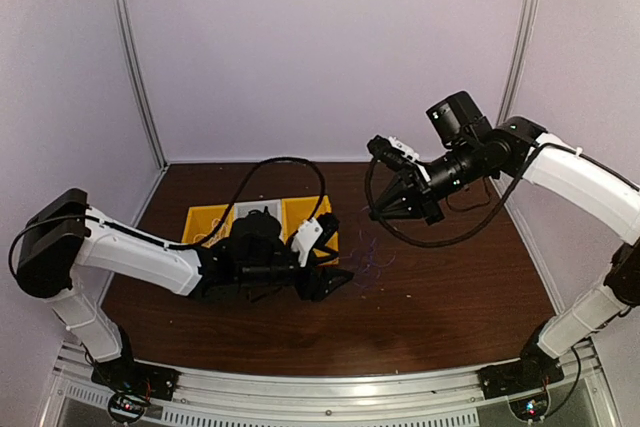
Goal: Untangle the cables
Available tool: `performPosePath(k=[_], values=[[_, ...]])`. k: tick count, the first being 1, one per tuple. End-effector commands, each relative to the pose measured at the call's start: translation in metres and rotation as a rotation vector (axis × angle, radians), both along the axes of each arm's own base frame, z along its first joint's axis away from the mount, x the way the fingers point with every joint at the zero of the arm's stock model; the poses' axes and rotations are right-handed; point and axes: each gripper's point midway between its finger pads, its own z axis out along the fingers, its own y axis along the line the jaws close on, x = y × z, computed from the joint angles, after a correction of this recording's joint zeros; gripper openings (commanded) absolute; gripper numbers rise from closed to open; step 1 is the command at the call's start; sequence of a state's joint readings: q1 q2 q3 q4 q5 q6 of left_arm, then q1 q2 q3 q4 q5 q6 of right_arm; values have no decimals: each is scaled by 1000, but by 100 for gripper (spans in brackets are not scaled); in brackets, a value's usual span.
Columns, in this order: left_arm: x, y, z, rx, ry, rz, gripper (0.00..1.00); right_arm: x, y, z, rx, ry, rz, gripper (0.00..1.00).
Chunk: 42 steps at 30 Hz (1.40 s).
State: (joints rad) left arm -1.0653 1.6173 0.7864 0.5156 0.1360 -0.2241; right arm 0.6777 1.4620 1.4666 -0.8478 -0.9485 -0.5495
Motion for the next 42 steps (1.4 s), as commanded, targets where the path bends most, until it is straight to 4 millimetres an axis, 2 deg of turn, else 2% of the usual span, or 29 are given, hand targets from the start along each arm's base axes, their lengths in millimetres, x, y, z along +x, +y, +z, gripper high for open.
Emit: performPosePath(k=[1,6,8,11,18,22,25,31,38,40,42], values=[[16,-20,22,-103,1,53,56,-8,-2,33,70,-68,5,0],[17,-24,0,-89,46,57,19,-10,-7,47,90,-105,-9,0],[17,-22,-7,-80,57,65,12,-9,-11,59,103,-140,-20,0],[15,-17,-18,-56,77,73,9,-6,-22,90,154,-211,-56,0],[7,-3,-41,-16,121,81,7,7,-62,185,304,-384,-177,0],[3,4,-49,-8,135,85,6,6,-79,224,365,-448,-224,0],[0,9,-54,-3,153,85,5,2,-90,244,400,-477,-252,0],[-14,18,-61,12,206,74,4,5,-103,269,422,-542,-335,0],[-25,35,-64,24,215,94,6,22,-108,270,429,-539,-413,0],[-26,39,-54,2,206,99,9,30,-112,271,421,-550,-458,0],[-26,40,-35,-46,182,97,10,34,-113,265,410,-548,-471,0]])
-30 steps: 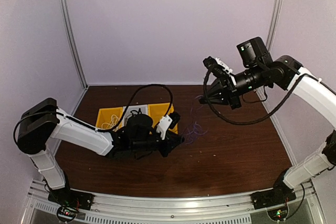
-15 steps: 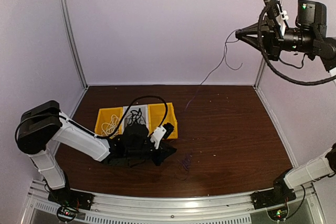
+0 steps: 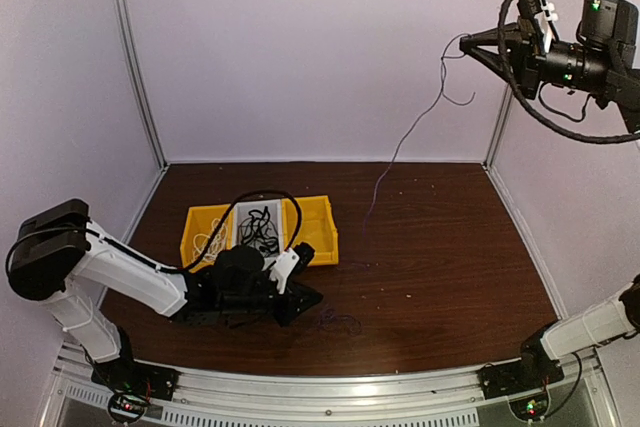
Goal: Untangle the cables
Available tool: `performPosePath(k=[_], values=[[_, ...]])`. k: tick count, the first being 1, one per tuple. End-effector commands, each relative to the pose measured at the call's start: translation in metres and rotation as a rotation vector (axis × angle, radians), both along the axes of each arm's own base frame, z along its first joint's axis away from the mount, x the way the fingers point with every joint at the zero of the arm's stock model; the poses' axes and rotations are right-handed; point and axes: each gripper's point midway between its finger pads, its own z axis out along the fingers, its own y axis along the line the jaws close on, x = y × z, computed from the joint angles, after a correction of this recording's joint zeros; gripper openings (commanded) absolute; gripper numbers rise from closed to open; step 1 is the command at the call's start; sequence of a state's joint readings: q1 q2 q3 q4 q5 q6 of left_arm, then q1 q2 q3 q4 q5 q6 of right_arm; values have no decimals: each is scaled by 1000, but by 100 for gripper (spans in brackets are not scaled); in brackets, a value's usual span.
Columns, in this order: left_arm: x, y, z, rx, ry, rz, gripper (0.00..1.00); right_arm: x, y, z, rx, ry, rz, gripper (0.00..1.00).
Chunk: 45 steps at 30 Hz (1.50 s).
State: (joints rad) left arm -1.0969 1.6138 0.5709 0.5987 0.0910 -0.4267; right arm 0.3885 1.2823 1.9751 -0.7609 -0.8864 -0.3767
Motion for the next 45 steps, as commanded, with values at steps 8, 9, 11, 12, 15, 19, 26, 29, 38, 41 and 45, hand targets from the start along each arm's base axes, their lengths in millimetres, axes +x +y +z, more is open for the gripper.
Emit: performPosePath(k=[8,9,11,12,15,19,26,29,38,41,45], values=[[10,-7,98,-182,-162,18,7,25,-1,-45,-26,82,-64,0],[9,-9,101,-183,-174,7,9,26,-1,-51,-34,93,-66,0],[11,-15,101,-175,-190,-7,20,28,-1,-63,-51,111,-75,0],[13,-18,98,-165,-192,-6,26,29,-2,-70,-64,121,-84,0],[18,-34,89,-149,-182,-22,37,39,-10,-99,-117,151,-148,0],[28,-59,79,-146,-161,-30,39,57,-36,-138,-190,179,-288,0],[45,-103,70,-130,-158,-62,41,94,-112,-193,-231,265,-532,0],[46,-104,79,-156,-164,-59,42,112,-160,-217,-241,313,-671,0],[36,-86,73,-148,-138,-57,42,113,-225,-339,-513,563,-861,43],[35,-81,75,-146,-138,-50,42,93,-192,-333,-483,537,-688,48],[36,-79,76,-147,-142,-36,42,80,-156,-351,-472,555,-523,50]])
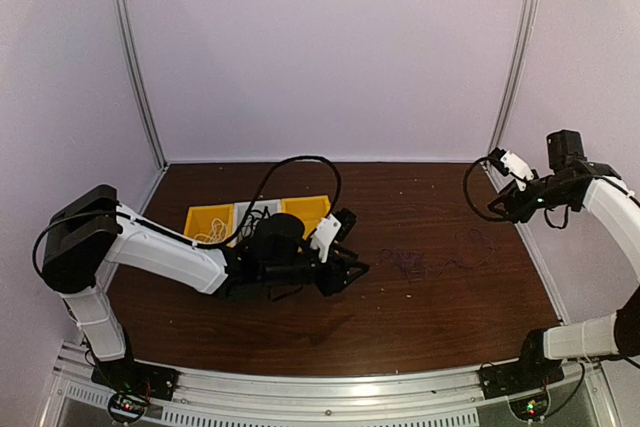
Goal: Untangle the cables
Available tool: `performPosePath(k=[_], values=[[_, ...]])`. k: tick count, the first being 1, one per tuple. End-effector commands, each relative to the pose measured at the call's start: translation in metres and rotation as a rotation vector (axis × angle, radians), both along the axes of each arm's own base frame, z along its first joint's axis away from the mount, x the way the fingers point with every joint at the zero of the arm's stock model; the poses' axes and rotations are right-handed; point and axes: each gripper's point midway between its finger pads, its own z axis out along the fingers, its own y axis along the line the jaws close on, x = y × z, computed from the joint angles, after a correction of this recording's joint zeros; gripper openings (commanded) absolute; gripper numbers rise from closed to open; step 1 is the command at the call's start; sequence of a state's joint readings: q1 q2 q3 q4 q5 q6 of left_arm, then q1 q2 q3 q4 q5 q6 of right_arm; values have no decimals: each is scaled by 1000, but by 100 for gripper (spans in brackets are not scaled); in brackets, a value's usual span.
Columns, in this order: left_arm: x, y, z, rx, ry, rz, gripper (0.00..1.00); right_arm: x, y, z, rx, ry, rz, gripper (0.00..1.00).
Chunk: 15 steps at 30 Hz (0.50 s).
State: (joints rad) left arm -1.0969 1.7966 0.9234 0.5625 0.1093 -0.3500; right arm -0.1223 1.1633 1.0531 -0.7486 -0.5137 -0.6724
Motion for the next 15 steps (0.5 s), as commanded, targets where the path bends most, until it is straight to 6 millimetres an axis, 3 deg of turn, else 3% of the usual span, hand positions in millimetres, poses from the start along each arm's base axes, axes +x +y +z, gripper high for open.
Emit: performPosePath(k=[1,7,15], values=[[-1,0,20,-53,-16,8,42,-17,45,-17,66,39,186,49],[-2,-2,22,-70,27,10,42,4,55,-72,146,235,127,35],[0,-3,23,-69,38,15,42,1,50,-111,148,330,45,39]])
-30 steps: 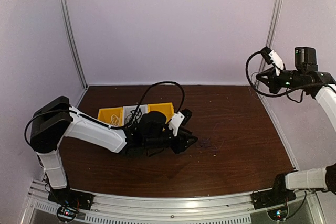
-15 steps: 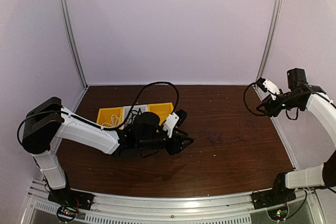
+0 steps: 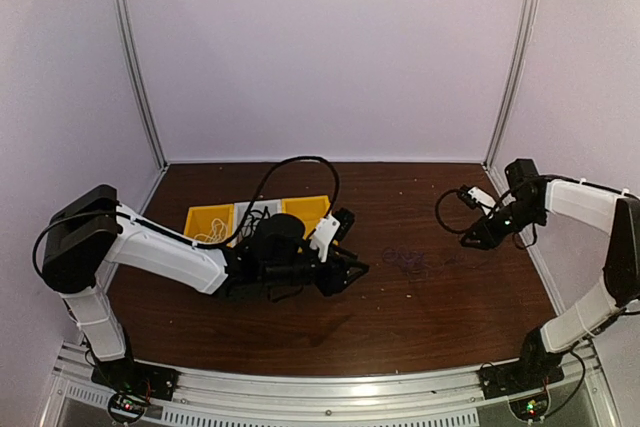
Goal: Untangle the cables
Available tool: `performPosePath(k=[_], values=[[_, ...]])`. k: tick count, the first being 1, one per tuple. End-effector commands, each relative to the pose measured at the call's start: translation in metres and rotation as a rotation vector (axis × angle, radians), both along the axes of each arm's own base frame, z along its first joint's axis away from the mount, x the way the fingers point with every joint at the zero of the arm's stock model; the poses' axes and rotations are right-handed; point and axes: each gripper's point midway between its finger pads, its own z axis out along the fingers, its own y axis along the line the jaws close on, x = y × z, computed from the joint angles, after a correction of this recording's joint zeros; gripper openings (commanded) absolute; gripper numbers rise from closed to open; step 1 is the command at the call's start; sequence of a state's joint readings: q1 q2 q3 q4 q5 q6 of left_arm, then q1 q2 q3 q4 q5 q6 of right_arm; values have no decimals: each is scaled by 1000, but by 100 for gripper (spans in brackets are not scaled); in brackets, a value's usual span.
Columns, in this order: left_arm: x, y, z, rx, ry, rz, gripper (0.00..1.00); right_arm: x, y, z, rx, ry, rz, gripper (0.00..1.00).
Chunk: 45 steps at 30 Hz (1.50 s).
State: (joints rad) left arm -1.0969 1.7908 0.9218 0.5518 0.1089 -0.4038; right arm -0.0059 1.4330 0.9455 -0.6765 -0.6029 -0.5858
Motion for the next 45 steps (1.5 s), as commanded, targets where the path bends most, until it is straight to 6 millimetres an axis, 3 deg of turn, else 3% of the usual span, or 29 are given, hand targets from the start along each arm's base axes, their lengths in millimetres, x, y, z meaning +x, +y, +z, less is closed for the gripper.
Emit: performPosePath(k=[1,10,14,16,25,30,32,34,36,39,45], values=[[1,-5,23,-56,-13,1,42,6,-2,-8,1,13,-57,39],[-2,-5,22,-64,7,-2,42,13,1,-35,39,142,-115,36],[0,-8,22,-77,0,1,43,19,5,-33,72,150,-118,10],[5,-16,23,-78,-14,2,43,22,8,-25,92,134,-115,0],[33,-66,20,-82,-70,3,45,17,21,66,179,-68,-60,0],[44,-96,16,-102,-79,-18,46,11,16,80,159,-104,-87,0],[51,-107,10,-102,-81,-9,46,17,5,72,128,-99,-174,4],[61,-116,1,-93,-82,13,47,15,-3,53,90,-54,-225,28],[72,-125,-8,-84,-70,52,49,12,-7,31,64,6,-242,38],[85,-138,-20,-62,-43,89,51,5,-7,-1,39,117,-236,42],[100,-143,-42,-44,-19,159,53,15,-10,-27,27,170,-262,45]])
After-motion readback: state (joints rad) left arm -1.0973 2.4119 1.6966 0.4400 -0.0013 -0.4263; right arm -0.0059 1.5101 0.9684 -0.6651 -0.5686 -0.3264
